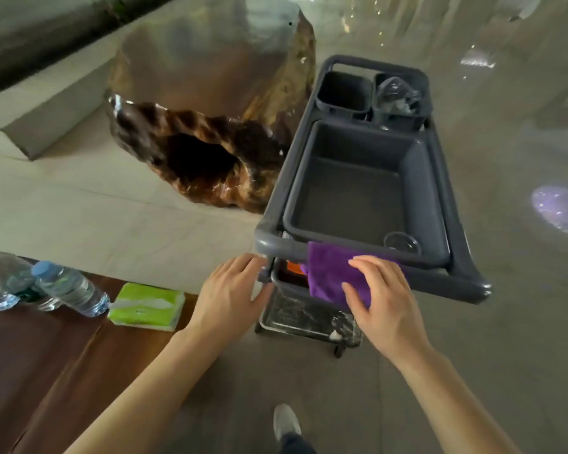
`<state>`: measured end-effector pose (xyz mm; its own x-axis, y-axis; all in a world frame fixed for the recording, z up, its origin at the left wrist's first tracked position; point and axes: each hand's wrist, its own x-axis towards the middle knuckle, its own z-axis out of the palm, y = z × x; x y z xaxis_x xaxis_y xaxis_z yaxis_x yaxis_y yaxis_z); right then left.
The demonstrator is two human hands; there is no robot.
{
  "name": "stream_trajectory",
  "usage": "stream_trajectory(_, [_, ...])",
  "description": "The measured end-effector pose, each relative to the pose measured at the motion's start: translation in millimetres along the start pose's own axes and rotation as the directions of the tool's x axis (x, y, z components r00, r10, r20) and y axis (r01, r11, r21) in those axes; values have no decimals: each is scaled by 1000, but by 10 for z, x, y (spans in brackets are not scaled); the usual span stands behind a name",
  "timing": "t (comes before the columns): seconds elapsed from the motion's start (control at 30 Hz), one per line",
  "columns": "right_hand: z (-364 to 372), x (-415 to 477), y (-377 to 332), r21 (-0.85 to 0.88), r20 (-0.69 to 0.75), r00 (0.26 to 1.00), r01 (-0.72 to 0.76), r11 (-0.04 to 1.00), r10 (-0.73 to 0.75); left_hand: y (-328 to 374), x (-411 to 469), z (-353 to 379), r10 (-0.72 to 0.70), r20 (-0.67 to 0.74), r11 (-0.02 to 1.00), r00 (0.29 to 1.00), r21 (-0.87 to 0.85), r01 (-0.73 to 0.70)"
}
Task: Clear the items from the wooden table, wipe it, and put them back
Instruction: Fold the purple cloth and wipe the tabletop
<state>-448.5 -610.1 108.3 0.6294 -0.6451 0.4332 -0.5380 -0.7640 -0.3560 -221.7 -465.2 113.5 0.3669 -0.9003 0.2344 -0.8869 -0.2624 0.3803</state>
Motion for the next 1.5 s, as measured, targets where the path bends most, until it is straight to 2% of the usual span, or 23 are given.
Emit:
stream_trajectory(0.1, [-252, 98, 452, -43, -5, 1000, -23, 999, 23, 361, 387, 190, 88, 0, 996, 996, -19, -88])
stream_trajectory(0.23, [-378, 180, 856, -64, 190, 981, -32, 997, 44, 569, 722, 414, 154, 80, 988, 985, 5, -155])
stream_trajectory(0.33, [-366, 223, 1013, -42, 271, 963, 3, 999, 9, 566, 832, 510, 196, 134, 980, 971, -4, -197])
stream_trajectory(0.43, [-320, 261, 1062, 18, 249, 968, 34, 999, -37, 535, 850, 552, 256, 125, 967, 958, -18, -256])
stream_trajectory(0.6, [-286, 379, 1033, 163, 148, 987, 31, 986, -55, 477, 876, 607, 330, -9, 939, 944, -100, -329])
stream_trajectory(0.67, [-309, 468, 985, 229, 156, 987, -5, 973, -32, 497, 897, 562, 290, -35, 943, 957, -158, -291])
stream_trajectory(0.8, [-356, 676, 794, 438, 269, 961, -187, 879, 71, 523, 904, 337, 128, -44, 949, 991, -286, -135])
stream_trajectory(0.9, [-354, 872, 530, 503, 214, 977, -129, 854, 22, 498, 885, 61, -17, -80, 917, 997, -399, -16])
stream_trajectory(1.0, [-340, 1102, 132, 583, 159, 987, -63, 810, -37, 412, 786, -292, -161, -163, 864, 974, -500, 59])
stream_trajectory(1.17, [-143, 1330, -663, 684, 157, 976, 1, 729, -149, 135, 276, -792, -435, -284, 797, 855, -564, 218])
stream_trajectory(1.3, [270, 1265, -1303, 750, 237, 925, 19, 662, -296, -174, -414, -956, -649, -348, 704, 676, -611, 361])
stream_trajectory(1.43, [794, 919, -1917, 781, 351, 838, -15, 624, -419, -421, -1254, -921, -866, -278, 472, 415, -726, 500])
stream_trajectory(1.5, [1063, 665, -2159, 788, 395, 797, -38, 615, -457, -497, -1684, -845, -931, -175, 310, 319, -841, 444])
